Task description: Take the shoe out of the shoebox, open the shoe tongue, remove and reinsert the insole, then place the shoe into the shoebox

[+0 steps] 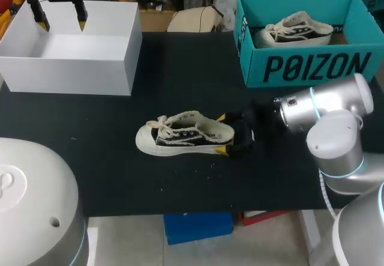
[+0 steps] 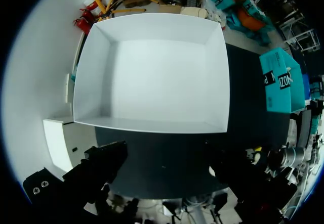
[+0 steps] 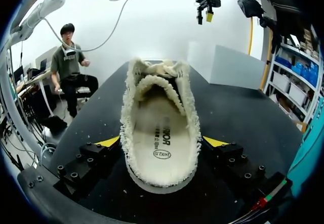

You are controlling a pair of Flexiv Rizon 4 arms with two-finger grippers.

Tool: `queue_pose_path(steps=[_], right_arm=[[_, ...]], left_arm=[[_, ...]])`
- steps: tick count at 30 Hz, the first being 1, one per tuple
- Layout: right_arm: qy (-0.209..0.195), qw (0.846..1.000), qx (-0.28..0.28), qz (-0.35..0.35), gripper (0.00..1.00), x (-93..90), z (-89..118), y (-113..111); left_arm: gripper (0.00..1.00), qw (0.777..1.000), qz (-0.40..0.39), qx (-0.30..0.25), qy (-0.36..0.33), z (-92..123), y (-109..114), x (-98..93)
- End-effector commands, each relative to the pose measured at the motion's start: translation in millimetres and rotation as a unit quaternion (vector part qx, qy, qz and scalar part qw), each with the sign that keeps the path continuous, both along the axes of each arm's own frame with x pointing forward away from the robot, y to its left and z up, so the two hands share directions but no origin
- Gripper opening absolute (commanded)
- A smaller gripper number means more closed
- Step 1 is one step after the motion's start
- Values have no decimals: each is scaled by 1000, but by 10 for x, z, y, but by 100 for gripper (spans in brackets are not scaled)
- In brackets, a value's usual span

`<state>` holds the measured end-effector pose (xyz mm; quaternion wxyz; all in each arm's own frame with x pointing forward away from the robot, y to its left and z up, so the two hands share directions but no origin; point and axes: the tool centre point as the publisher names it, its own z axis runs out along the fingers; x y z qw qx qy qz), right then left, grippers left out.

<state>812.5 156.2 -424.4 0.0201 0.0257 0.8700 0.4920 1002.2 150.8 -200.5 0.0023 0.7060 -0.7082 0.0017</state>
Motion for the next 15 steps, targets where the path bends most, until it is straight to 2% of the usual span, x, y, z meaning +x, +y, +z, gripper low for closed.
queue_pose_path(steps=[1,15], right_arm=[[4,1000,-4,1,100,30,-26,48],[16,1000,-6,0,100,-11,-116,69]], left_arm=[[100,1000,1,2,1,4,-7,-5],[100,1000,1,2,1,4,-7,-5]])
